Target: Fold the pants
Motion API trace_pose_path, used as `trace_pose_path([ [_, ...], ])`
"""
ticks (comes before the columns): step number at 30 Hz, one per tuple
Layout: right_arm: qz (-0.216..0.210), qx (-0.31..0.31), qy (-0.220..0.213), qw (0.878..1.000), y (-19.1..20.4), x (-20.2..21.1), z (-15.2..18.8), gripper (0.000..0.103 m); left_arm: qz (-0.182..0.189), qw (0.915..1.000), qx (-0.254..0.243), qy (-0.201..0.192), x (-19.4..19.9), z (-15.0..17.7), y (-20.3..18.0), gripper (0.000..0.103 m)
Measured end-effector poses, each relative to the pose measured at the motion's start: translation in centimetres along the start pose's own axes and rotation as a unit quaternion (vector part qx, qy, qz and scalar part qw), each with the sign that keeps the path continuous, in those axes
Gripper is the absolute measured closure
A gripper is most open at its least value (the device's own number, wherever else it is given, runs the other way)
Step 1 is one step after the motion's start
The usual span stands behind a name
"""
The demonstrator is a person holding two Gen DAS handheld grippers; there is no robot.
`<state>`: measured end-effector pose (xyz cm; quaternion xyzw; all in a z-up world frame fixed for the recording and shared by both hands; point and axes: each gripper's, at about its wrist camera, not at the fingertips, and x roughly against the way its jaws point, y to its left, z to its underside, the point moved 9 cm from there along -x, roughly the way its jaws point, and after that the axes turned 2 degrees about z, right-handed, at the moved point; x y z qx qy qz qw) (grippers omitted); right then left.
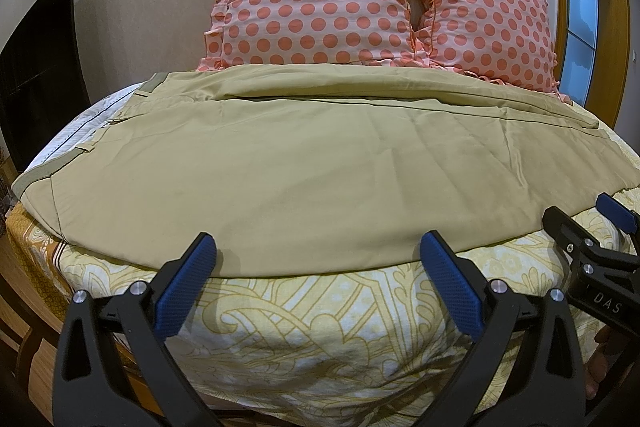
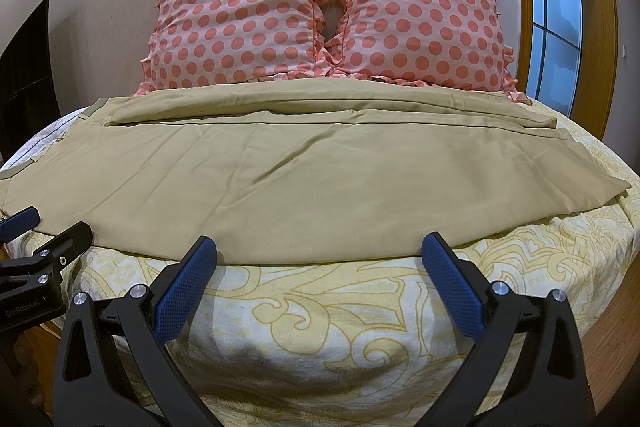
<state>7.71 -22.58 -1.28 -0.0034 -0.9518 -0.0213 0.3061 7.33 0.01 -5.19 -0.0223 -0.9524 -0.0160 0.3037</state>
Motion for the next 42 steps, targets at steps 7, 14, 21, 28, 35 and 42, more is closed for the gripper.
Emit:
trace_pose_path([
  [7, 0.0, 0.0, -0.001, 1.0, 0.1, 0.0, 0.0, 0.001, 0.0, 1.0, 0.0, -0.001, 0.0, 0.0, 0.0, 0.002],
  [14, -0.001, 0.001, -0.002, 1.0, 0.1, 0.0, 0.2, 0.001, 0.0, 1.0, 0.0, -0.001, 0.0, 0.0, 0.0, 0.002],
  [21, -0.014, 0.004, 0.016, 1.0, -0.1, 0.1, 0.2, 0.001, 0.002, 1.0, -0.003, 0.0, 0.3, -0.3, 0.0, 0.002],
  [28, 0.017, -0.05, -0.014, 0.999, -7.7, 1.8, -5.8, 0.001, 0.011, 0.9998, -0.008, 0.011, 0.9, -1.5, 0.3, 0.002],
  [35, 0.113, -0.145, 0.066, 0.981, -19.9, -10.4, -15.5, 0.003, -0.014, 0.999, 0.022, -0.035, 0.1, -8.4, 2.2, 0.002],
  [42, 0.152, -0.297, 0.195, 0.922, -27.9, -25.7, -17.2, 0.037, -0.028, 0.9986, 0.026, -0.036, -2.7, -11.7, 2.3, 0.002],
])
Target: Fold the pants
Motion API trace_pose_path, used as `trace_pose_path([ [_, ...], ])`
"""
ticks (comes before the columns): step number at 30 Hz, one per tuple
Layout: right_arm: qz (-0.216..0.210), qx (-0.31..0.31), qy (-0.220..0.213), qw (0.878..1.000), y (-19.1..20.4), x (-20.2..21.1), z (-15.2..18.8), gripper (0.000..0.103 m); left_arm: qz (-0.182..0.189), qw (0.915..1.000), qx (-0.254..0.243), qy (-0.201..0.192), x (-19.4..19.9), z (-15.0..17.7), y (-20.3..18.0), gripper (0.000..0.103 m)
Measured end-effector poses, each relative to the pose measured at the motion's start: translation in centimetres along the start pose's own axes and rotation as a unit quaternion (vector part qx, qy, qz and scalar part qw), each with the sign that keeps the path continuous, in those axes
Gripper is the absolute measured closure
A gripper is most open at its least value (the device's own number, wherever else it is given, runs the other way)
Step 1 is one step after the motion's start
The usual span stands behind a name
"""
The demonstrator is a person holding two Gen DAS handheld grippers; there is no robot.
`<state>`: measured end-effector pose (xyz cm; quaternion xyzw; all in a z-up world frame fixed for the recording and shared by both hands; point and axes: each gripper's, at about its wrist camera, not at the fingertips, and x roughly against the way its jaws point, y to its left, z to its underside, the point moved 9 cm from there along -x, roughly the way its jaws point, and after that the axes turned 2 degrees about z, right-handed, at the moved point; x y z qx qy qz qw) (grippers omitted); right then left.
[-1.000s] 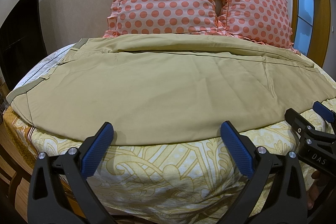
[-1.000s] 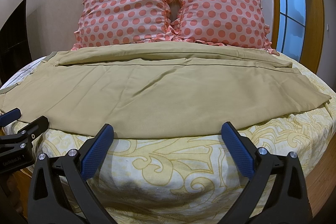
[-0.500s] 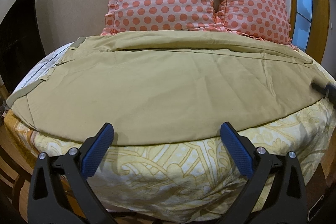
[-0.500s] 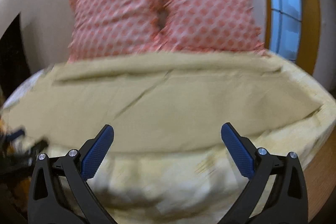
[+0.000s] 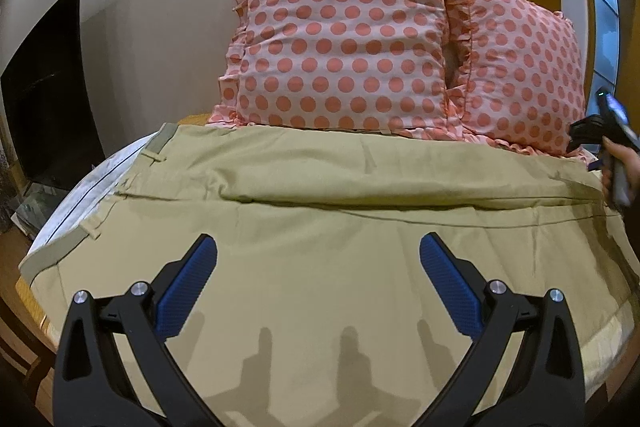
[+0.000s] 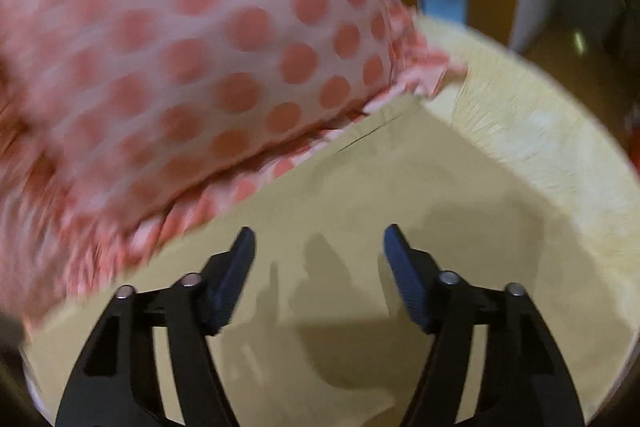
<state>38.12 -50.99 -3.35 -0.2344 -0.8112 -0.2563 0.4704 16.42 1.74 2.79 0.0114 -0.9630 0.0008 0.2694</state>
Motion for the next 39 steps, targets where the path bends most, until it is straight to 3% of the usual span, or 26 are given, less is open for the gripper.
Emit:
trace_pose_path([
  [4, 0.047, -0.058, 0.033, 0.997, -0.5, -4.8, -2.0, 0.037, -0.011, 0.9998, -0.012, 0.007, -1.6, -0.4, -0.1, 0.002],
  [6, 0.106, -0.037, 0.008, 0.994, -0.6, -5.9, -3.2, 0.036, -0.013, 0.9997, -0.016, 0.014, -2.4, -0.5, -0.1, 0.002],
  [10, 0.139, -0.018, -0.022, 0.99, -0.9, -6.7, -3.8, 0.036, -0.012, 0.9995, -0.022, 0.019, -3.1, -0.4, -0.2, 0.002],
  [11, 0.138, -0.012, -0.031, 0.99, -0.9, -6.8, -4.0, 0.042, -0.012, 0.9995, -0.023, 0.019, -3.2, -0.4, -0.3, 0.002],
  [13, 0.123, 0.005, -0.056, 0.991, -0.9, -6.8, -4.3, 0.075, -0.011, 0.9995, -0.021, 0.019, -3.2, -0.2, -0.2, 0.002],
  [15, 0.095, -0.01, -0.063, 0.993, -1.8, -6.4, -4.1, 0.095, -0.012, 0.9996, -0.02, 0.019, -3.1, -0.2, -0.1, 0.002],
  [17, 0.031, -0.049, -0.059, 0.997, -3.3, -5.9, -3.7, 0.098, -0.015, 0.9996, -0.015, 0.017, -2.9, -0.2, 0.3, 0.002],
  [19, -0.031, -0.085, -0.059, 0.994, -4.4, -5.0, -3.0, 0.099, -0.017, 0.9997, -0.01, 0.012, -2.4, -0.3, 0.9, 0.002],
  [22, -0.135, -0.116, -0.084, 0.98, -6.0, -0.7, -2.0, 0.099, -0.02, 0.9998, -0.003, -0.002, -1.6, -0.9, 1.9, 0.002],
  [25, -0.222, -0.133, -0.108, 0.96, -8.9, 5.5, 1.8, 0.099, -0.026, 0.9995, 0.001, -0.018, -0.8, -1.9, 3.2, 0.002],
  [27, -0.258, -0.145, -0.117, 0.948, -12.1, 9.2, 4.9, 0.099, -0.025, 0.9994, 0.011, -0.022, -0.7, -2.7, 4.0, 0.002],
  [29, -0.26, -0.159, -0.112, 0.946, -14.8, 10.9, 8.6, 0.099, -0.005, 0.9992, 0.031, -0.024, -0.8, -3.7, 4.9, 0.002],
  [32, -0.251, -0.163, -0.072, 0.952, -16.1, 9.5, 11.1, 0.097, 0.036, 0.997, 0.061, -0.032, -1.7, -5.6, 5.9, 0.002],
  [34, -0.255, -0.185, -0.037, 0.948, -16.5, 8.5, 11.7, 0.084, 0.047, 0.9961, 0.072, -0.022, -2.9, -6.5, 6.5, 0.002],
  [35, -0.255, -0.193, -0.029, 0.947, -16.4, 8.2, 11.8, 0.06, 0.05, 0.9955, 0.079, -0.014, -3.5, -6.8, 6.8, 0.002],
  [36, -0.256, -0.194, -0.028, 0.947, -16.2, 8.2, 12.0, 0.048, 0.056, 0.9942, 0.092, -0.003, -4.3, -7.0, 7.3, 0.002],
  [38, -0.242, -0.18, -0.048, 0.952, -16.1, 8.4, 11.9, 0.047, 0.08, 0.99, 0.116, 0.009, -5.5, -7.0, 7.9, 0.002],
  [39, -0.232, -0.171, -0.056, 0.956, -16.0, 8.3, 11.8, 0.055, 0.093, 0.9869, 0.131, 0.015, -6.1, -7.0, 8.2, 0.002],
])
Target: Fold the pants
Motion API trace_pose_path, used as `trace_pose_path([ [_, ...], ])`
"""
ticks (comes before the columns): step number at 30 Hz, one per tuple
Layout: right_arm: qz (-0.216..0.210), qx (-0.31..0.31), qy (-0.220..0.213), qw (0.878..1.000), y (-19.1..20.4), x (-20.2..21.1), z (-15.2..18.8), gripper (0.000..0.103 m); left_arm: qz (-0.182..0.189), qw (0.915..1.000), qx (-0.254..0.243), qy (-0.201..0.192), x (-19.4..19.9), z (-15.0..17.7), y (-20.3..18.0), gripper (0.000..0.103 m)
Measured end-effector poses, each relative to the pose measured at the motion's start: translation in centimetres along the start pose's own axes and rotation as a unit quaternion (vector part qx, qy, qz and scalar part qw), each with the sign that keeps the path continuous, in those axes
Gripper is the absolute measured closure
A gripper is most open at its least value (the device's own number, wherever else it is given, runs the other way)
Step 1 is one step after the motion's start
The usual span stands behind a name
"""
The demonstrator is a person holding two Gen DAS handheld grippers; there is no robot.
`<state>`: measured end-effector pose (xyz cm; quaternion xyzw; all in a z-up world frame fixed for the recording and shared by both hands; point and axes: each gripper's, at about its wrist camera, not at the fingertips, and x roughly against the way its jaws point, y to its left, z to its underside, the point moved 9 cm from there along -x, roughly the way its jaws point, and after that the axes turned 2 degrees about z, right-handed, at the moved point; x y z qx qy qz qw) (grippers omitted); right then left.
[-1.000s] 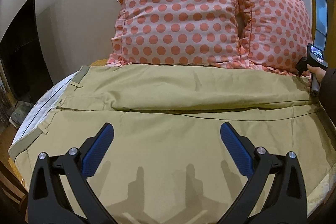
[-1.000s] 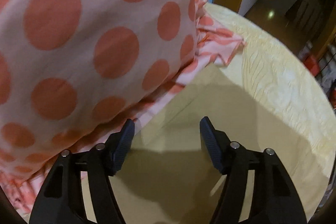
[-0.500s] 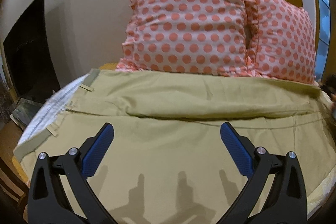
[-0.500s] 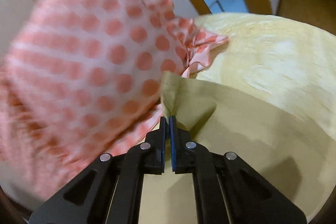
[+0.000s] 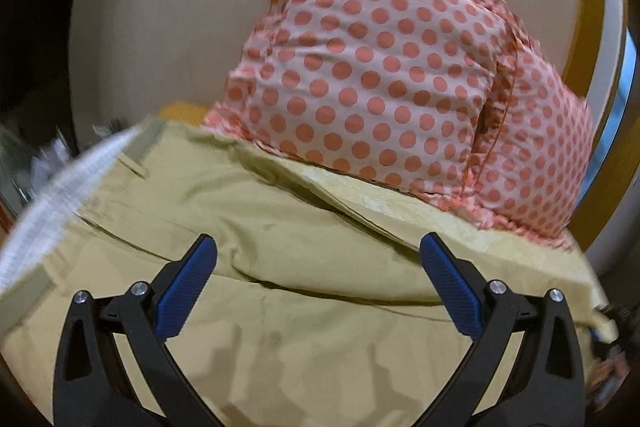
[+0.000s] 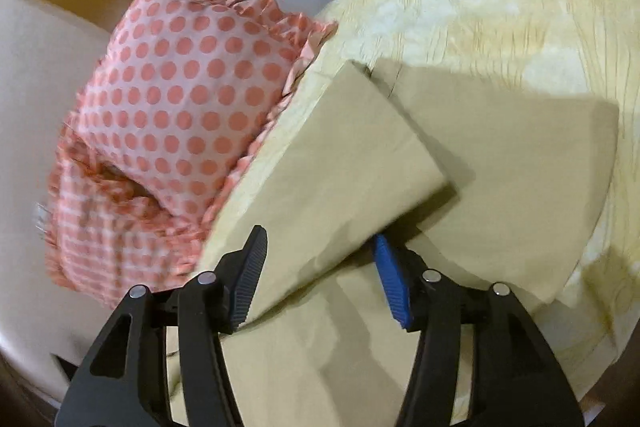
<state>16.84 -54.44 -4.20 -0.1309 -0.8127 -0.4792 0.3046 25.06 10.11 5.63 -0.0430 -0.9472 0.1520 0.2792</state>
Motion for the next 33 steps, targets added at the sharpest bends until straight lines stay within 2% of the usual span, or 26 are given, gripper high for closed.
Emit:
trace_pose_path([
  [1, 0.001, 0.011, -0.005, 1.0, 0.1, -0.4, -0.1, 0.069, 0.018, 0.9996, 0.022, 0.006, -0.7, -0.2, 0.5, 0.002],
  [2, -0.001, 0.014, -0.005, 1.0, 0.1, -0.9, -0.3, 0.101, 0.023, 0.999, 0.035, 0.012, -1.2, -0.3, 0.9, 0.002],
  [3, -0.006, 0.01, -0.003, 1.0, -0.2, -1.3, -0.4, 0.101, 0.029, 0.9977, 0.057, 0.022, -2.0, -0.5, 1.5, 0.002],
  [5, -0.046, -0.008, -0.025, 0.999, -0.3, -0.3, -1.5, 0.101, 0.035, 0.9954, 0.082, 0.035, -3.2, -1.0, 2.2, 0.002],
  [7, -0.07, 0.003, -0.05, 0.996, 0.6, 1.1, -2.2, 0.101, 0.026, 0.9933, 0.103, 0.046, -5.0, -1.9, 3.1, 0.002],
  [11, -0.084, 0.01, -0.052, 0.995, 1.3, 1.4, -2.6, 0.101, -0.005, 0.9854, 0.142, 0.095, -9.6, -2.5, 4.8, 0.004],
  [14, -0.087, 0.005, -0.049, 0.995, 1.0, 1.3, -2.6, 0.101, -0.033, 0.9813, 0.148, 0.119, -13.1, -2.9, 5.7, 0.006],
  [16, -0.087, 0.007, -0.048, 0.995, 0.9, 1.3, -2.6, 0.101, -0.05, 0.9767, 0.151, 0.144, -15.4, -2.9, 6.0, 0.011],
  [17, -0.087, 0.006, -0.047, 0.995, 0.9, 1.3, -2.6, 0.101, -0.059, 0.9748, 0.148, 0.157, -16.7, -2.8, 6.0, 0.016],
  [18, -0.088, 0.005, -0.047, 0.995, 0.9, 1.2, -2.7, 0.101, -0.071, 0.9728, 0.138, 0.172, -17.9, -2.5, 6.2, 0.038],
  [19, -0.089, 0.003, -0.048, 0.995, 0.9, 1.1, -2.8, 0.101, -0.076, 0.9706, 0.129, 0.188, -18.8, -2.1, 6.3, 0.072],
  [20, -0.091, 0.003, -0.049, 0.995, 1.0, 1.1, -2.9, 0.101, -0.093, 0.969, 0.12, 0.195, -19.1, -1.8, 6.6, 0.082],
  [21, -0.094, 0.004, -0.052, 0.994, 1.2, 1.3, -3.0, 0.101, -0.094, 0.9704, 0.119, 0.188, -18.8, -1.9, 6.6, 0.096],
  [22, -0.094, 0.006, -0.054, 0.994, 1.3, 1.4, -3.2, 0.101, -0.074, 0.9726, 0.127, 0.18, -17.7, -1.9, 6.3, 0.1],
  [24, -0.098, 0.012, -0.064, 0.993, 1.7, 2.4, -3.7, 0.101, -0.056, 0.9786, 0.127, 0.152, -14.4, -2.3, 6.1, 0.1],
  [26, -0.097, 0.02, -0.079, 0.992, 1.7, 3.9, -4.0, 0.101, -0.026, 0.9875, 0.117, 0.103, -8.0, -2.3, 5.5, 0.1],
  [27, -0.094, 0.023, -0.086, 0.992, 1.5, 4.6, -4.0, 0.101, -0.015, 0.9894, 0.116, 0.086, -5.4, -2.0, 5.3, 0.1],
  [29, -0.083, 0.028, -0.096, 0.992, 0.6, 6.0, -3.9, 0.101, 0.002, 0.9921, 0.112, 0.057, 1.1, 0.0, 4.9, 0.099],
  [31, -0.07, 0.029, -0.103, 0.992, -0.5, 7.0, -3.6, 0.101, 0.002, 0.9932, 0.108, 0.043, 6.6, 3.4, 5.0, 0.099],
  [33, -0.055, 0.027, -0.105, 0.993, -1.8, 7.6, -3.1, 0.101, 0.001, 0.9921, 0.117, 0.044, 9.6, 6.9, 5.4, 0.099],
])
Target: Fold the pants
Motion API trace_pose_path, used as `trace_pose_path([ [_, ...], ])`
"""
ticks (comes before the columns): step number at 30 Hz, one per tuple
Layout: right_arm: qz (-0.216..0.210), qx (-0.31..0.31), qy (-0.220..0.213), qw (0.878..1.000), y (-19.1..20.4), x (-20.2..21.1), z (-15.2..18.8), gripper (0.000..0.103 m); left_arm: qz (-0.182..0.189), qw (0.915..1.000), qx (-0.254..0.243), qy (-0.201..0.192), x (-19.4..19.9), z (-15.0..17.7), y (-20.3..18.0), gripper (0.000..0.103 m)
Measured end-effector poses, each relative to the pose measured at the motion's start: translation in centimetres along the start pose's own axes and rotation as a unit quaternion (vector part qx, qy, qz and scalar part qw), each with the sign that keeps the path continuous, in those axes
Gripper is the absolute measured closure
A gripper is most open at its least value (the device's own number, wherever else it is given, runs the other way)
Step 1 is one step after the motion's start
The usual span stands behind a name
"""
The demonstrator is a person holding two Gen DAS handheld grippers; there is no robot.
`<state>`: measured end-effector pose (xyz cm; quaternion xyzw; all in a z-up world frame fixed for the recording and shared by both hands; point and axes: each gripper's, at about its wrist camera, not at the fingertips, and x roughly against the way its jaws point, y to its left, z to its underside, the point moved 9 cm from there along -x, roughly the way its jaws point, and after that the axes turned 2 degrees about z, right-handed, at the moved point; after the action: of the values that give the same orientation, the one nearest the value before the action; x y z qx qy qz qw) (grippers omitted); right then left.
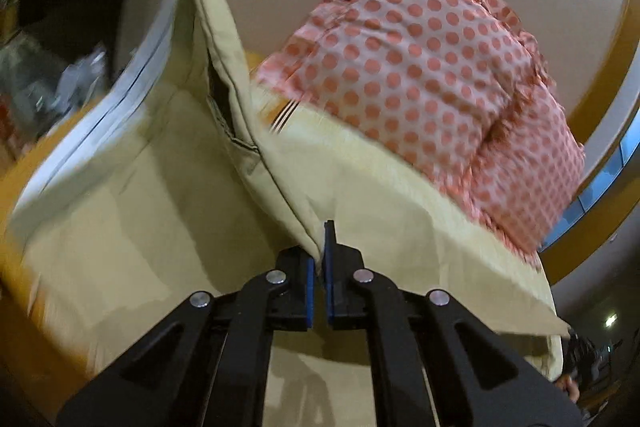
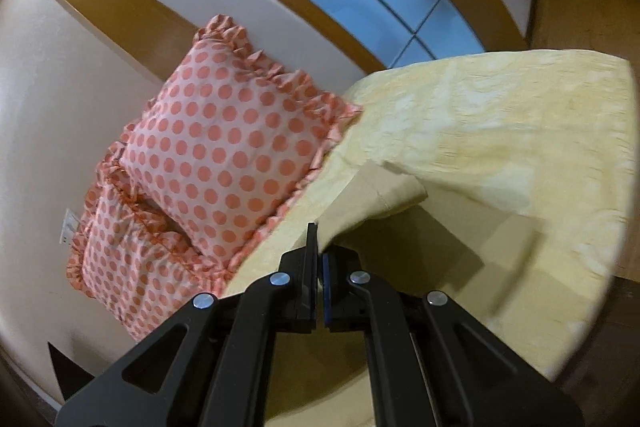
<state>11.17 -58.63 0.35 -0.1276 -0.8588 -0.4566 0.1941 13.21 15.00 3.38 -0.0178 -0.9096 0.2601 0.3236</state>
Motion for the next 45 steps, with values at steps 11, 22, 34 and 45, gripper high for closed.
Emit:
trace_pose_path([
  [11, 0.11, 0.057, -0.057, 0.991, -4.4, 4.5, 0.6, 0.025, -0.013, 0.9991, 0.034, -0.023, 2.6, 8.3, 3.3, 0.067],
  [22, 0.114, 0.104, -0.031, 0.988, -5.0, 1.5, 2.8, 0.065, -0.068, 0.9898, 0.039, -0.119, 7.7, 5.8, 6.4, 0.036],
  [34, -0.09, 0.259, 0.006, 0.962, 14.3, 2.2, 7.6, 0.099, -0.068, 0.9867, 0.076, -0.126, 8.0, 4.4, 11.1, 0.025],
  [45, -0.253, 0.464, 0.36, 0.769, 30.8, 2.8, 41.9, 0.076, -0.055, 0.9865, 0.109, -0.109, 7.2, 3.7, 12.4, 0.014],
])
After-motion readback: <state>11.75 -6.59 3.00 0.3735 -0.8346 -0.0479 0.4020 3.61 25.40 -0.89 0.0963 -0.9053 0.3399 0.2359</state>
